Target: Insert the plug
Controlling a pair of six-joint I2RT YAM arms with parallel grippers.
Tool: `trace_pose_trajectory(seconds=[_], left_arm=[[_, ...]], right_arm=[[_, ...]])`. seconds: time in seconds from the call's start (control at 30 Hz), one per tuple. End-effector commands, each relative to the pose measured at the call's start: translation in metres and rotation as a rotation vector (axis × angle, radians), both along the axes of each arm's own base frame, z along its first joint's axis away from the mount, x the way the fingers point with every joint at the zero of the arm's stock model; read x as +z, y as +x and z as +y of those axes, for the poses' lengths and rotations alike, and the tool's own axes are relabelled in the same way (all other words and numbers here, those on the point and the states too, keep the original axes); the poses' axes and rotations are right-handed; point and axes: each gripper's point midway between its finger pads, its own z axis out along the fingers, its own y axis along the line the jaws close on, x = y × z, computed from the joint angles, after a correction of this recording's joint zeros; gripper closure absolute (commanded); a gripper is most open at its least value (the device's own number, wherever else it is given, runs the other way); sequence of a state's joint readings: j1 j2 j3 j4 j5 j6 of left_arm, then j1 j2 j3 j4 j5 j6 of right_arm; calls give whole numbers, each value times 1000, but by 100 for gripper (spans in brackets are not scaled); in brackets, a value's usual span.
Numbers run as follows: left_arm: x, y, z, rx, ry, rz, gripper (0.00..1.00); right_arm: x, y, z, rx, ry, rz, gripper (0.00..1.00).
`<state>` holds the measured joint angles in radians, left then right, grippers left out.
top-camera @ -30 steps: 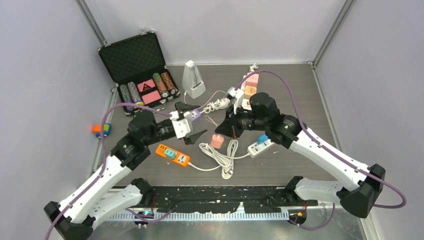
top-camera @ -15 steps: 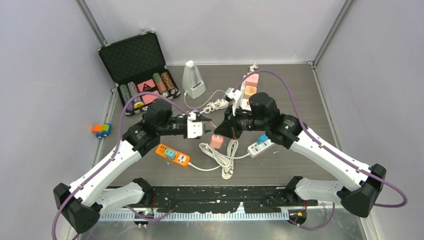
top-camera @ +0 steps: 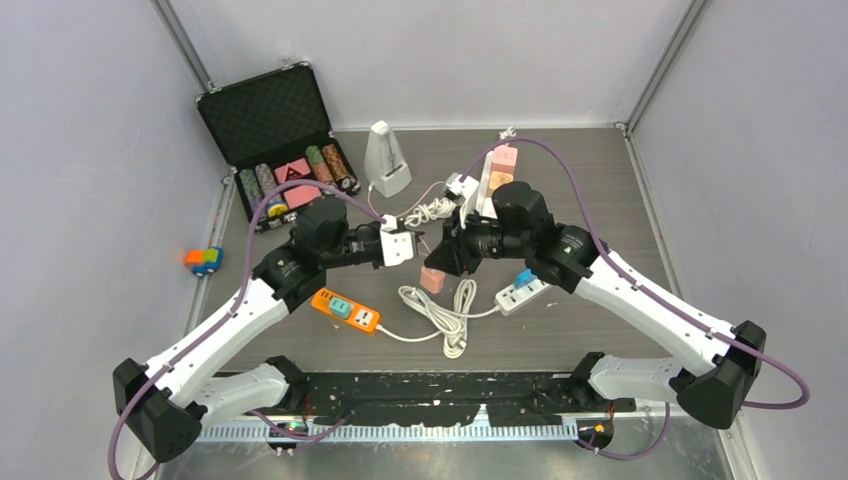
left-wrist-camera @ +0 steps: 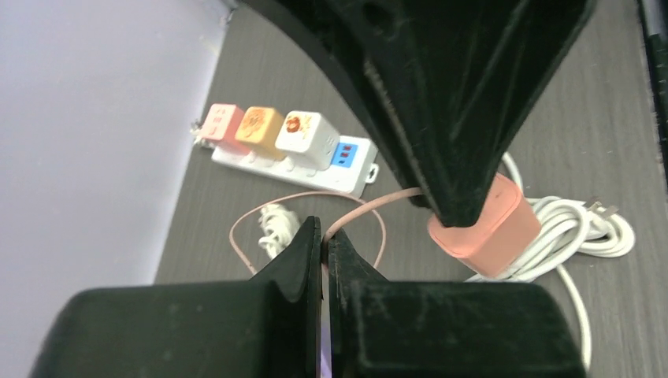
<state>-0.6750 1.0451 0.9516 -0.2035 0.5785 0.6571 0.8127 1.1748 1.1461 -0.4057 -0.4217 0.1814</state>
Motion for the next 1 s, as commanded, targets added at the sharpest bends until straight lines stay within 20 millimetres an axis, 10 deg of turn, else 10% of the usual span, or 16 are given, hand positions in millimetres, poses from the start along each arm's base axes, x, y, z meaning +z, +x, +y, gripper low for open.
trace_pose_trajectory(seconds=[0.0,0.2,0.43,0.67,0.97], left_arm=[[38,16,14,114,-86,-159,100],[45,10,31,150,-71,-238,100],[43,4,42,153,-20,-270,100],[43,-3,45,136,-14,-275,100],[41,-9,46,115,2,-271,100]], right_arm=[[19,4,3,-12,15,-52,55],[20,10,1,-51,7,-181,12],[9,13,9,4,-27,-273,8],[0,6,31,88,-67,-296,13],[-6,17,48,44,-70,-210,55]])
